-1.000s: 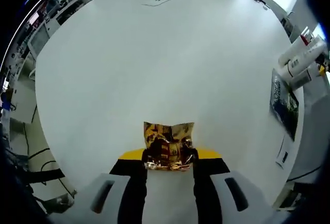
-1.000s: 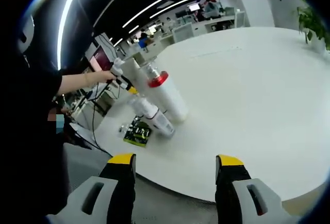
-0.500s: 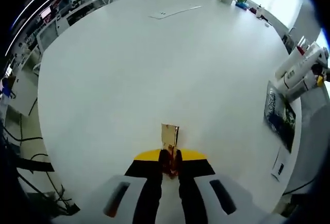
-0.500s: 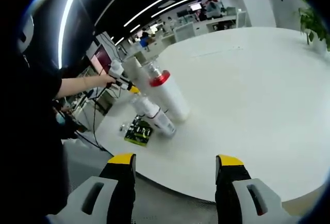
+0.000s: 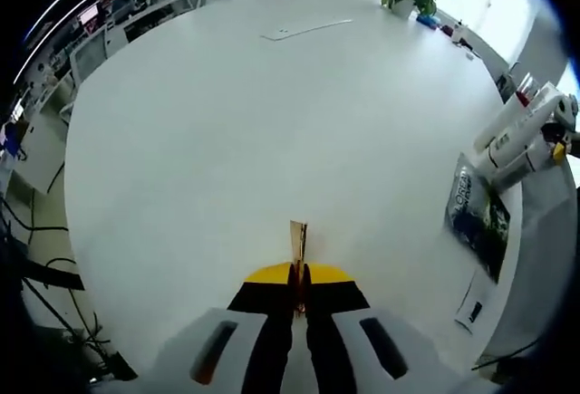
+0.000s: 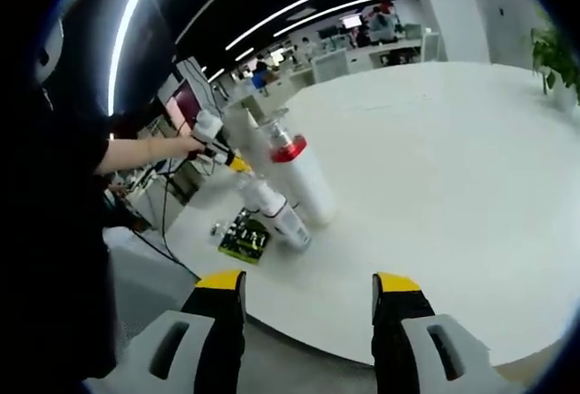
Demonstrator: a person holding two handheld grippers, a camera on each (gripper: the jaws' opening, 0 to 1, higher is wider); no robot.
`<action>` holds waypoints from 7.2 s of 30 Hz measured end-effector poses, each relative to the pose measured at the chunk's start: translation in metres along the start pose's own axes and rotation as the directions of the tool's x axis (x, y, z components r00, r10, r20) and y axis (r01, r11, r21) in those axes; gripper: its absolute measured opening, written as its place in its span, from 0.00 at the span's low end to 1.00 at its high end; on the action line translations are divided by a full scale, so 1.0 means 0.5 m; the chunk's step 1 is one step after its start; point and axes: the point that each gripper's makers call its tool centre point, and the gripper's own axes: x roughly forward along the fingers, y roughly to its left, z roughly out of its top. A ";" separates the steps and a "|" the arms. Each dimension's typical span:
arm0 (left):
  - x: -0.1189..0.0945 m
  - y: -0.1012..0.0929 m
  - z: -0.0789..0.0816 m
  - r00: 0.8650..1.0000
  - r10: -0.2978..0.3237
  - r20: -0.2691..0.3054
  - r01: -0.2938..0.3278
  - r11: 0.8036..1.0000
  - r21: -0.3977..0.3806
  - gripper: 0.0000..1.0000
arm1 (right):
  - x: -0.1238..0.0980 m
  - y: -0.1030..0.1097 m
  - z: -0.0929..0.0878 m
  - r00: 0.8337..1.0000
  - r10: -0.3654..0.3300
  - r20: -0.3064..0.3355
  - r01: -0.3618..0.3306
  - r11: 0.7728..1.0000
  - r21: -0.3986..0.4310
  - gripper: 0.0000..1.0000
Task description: Arrange the skincare products in the storage area until every visible bottle or jar stands upright without overlapping.
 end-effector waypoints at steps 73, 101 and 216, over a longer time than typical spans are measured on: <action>-0.348 -0.674 0.158 0.900 -0.396 0.184 0.223 0.780 0.584 0.03 | -0.010 0.357 0.234 0.861 0.484 0.157 -0.339 0.776 -0.532 0.08; -0.386 -0.638 0.180 0.733 -0.426 0.531 0.351 0.905 0.242 0.40 | -0.024 0.313 0.244 0.827 0.495 0.267 -0.432 0.863 -0.262 0.00; -0.265 -0.443 0.046 0.670 -0.157 0.725 0.643 0.610 -0.463 0.00 | 0.029 0.223 0.265 0.885 0.238 0.400 -0.272 0.962 0.030 0.45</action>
